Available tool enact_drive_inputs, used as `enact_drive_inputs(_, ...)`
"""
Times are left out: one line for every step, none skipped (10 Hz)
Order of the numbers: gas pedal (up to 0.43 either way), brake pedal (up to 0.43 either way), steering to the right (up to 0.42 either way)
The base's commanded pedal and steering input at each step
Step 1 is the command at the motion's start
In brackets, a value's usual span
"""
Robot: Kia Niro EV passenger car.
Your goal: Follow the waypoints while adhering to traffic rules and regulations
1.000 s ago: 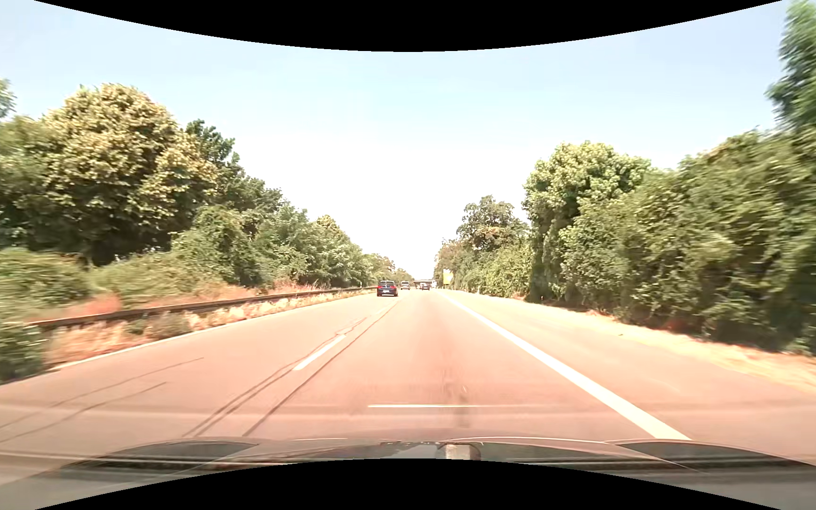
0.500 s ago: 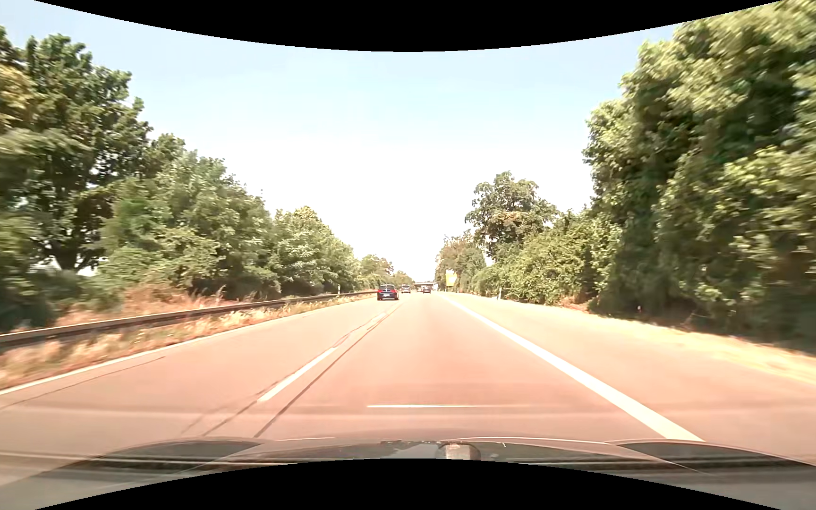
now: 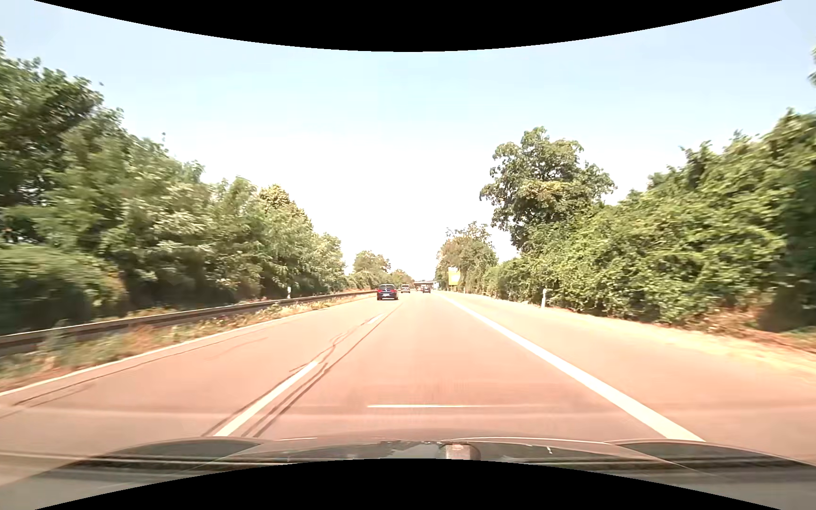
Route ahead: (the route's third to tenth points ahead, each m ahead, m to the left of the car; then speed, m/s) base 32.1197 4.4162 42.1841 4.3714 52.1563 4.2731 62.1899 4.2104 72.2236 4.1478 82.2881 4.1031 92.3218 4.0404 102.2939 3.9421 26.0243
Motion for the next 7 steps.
enact_drive_inputs(0.209,0.000,-0.001)
enact_drive_inputs(0.209,0.000,-0.001)
enact_drive_inputs(0.209,0.000,-0.001)
enact_drive_inputs(0.209,0.000,-0.001)
enact_drive_inputs(0.209,0.000,-0.001)
enact_drive_inputs(0.209,0.000,-0.001)
enact_drive_inputs(0.209,0.000,-0.001)
